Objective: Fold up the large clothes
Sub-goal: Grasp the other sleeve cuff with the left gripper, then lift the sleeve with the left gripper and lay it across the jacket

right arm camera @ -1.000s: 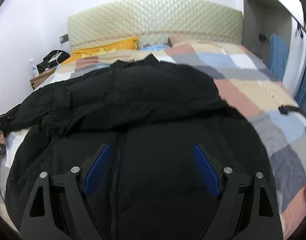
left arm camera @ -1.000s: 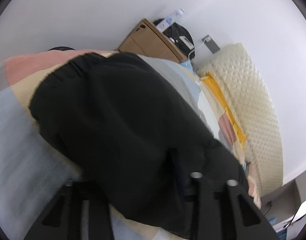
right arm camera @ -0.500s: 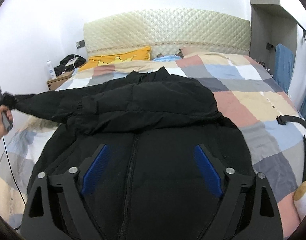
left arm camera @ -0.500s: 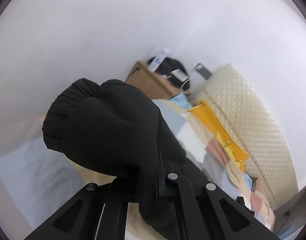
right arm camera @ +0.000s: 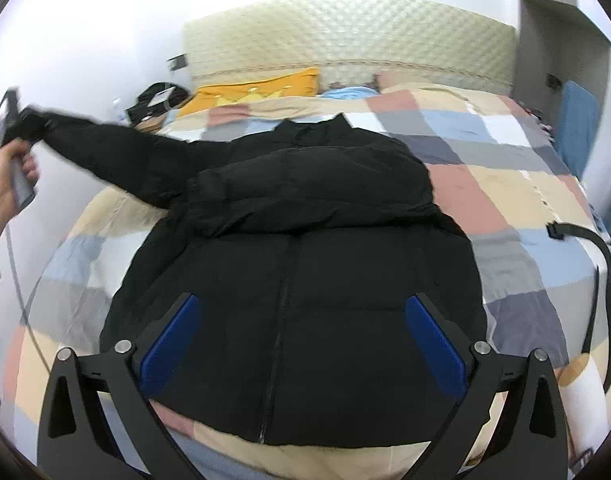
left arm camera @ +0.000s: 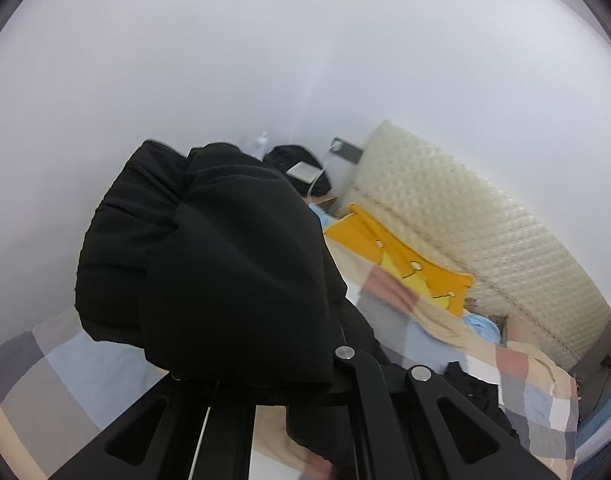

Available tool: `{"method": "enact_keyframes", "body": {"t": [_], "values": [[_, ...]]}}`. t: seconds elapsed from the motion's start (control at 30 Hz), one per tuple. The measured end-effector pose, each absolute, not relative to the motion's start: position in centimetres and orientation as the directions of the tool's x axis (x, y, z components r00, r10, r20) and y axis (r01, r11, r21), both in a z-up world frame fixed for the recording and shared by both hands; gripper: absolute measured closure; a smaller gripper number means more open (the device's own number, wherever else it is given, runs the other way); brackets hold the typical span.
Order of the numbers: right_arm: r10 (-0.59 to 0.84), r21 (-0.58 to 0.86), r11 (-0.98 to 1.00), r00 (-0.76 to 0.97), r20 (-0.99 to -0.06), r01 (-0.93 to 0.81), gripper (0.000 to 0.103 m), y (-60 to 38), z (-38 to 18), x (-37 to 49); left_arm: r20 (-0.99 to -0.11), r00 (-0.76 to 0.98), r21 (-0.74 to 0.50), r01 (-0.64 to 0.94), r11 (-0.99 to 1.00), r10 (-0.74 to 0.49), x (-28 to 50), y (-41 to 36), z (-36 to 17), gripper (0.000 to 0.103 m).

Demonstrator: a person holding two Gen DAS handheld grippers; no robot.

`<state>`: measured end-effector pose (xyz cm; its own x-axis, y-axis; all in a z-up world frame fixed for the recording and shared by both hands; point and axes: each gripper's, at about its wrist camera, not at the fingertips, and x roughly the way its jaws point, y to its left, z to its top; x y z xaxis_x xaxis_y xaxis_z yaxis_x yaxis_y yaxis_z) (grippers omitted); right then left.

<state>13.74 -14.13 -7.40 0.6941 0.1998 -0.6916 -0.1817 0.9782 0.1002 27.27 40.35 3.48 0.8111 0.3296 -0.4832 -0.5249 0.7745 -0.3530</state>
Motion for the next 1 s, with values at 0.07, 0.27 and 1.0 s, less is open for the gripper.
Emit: {"method": "enact_keyframes", "body": {"t": [0.07, 0.27, 1.0], "values": [[0.206, 0.080, 0.975, 0.703, -0.681, -0.209, 0.001, -14.1, -7.2, 13.2, -0.469, 0.822, -0.339, -0.504, 0.794, 0.321, 27.3, 38.5, 4.1, 0.099], [0.206, 0.014, 0.968, 0.757, -0.620, -0.252, 0.001, -15.8, -5.1, 12.2, -0.432, 0.859, -0.323, -0.431, 0.843, 0.274, 27.5, 33.0, 6.8, 0.099], [0.210, 0.048, 0.975, 0.817, -0.537, -0.218, 0.001, -23.1, -11.3, 14.9, -0.445, 0.890, -0.152, 0.030, 0.988, -0.095, 30.8, 5.7, 11.3, 0.098]]}}
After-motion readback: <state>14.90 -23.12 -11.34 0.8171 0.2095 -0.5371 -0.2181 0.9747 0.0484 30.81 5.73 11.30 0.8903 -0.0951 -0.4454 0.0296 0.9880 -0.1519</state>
